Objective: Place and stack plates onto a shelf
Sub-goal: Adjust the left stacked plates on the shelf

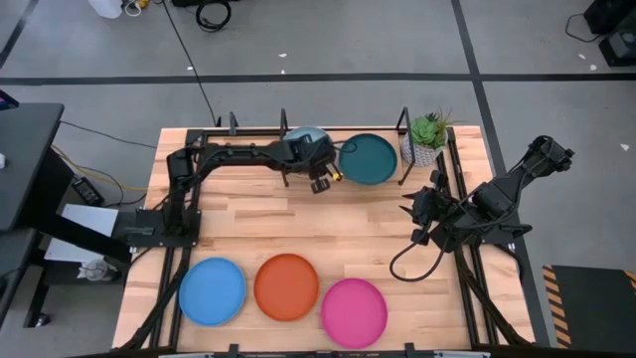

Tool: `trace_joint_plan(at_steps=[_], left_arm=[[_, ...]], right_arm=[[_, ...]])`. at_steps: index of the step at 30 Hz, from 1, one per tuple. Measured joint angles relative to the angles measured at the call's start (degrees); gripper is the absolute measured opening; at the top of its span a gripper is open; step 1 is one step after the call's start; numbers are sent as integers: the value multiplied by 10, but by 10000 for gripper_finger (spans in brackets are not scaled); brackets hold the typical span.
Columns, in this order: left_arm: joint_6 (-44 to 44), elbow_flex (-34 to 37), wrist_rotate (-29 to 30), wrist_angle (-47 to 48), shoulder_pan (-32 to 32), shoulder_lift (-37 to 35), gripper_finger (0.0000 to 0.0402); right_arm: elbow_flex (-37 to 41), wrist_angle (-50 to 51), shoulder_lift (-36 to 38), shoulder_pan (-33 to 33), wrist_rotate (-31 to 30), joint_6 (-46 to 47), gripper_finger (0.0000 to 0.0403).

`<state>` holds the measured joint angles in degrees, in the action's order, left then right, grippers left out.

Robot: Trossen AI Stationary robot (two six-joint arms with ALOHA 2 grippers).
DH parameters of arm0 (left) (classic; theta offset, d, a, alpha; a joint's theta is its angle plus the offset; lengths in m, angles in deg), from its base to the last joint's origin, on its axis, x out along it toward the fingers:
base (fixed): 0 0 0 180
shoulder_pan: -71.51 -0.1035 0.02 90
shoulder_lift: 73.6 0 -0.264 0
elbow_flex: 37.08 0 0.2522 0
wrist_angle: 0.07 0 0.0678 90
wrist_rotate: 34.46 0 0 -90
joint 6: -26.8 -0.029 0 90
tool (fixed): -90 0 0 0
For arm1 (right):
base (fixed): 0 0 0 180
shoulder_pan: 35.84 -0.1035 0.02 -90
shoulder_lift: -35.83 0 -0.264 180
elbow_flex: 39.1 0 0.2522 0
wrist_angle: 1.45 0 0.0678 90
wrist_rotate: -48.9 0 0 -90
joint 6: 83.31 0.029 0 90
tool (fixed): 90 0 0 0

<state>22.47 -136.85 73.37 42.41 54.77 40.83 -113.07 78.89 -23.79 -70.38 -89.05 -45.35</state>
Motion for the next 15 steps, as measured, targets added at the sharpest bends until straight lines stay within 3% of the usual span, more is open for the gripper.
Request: trace_joint_plan(at_steps=[15], left_arm=[[-69,11,6,-73,34,-1,107]], right_arm=[[0,-1,0,0,0,-3,133]])
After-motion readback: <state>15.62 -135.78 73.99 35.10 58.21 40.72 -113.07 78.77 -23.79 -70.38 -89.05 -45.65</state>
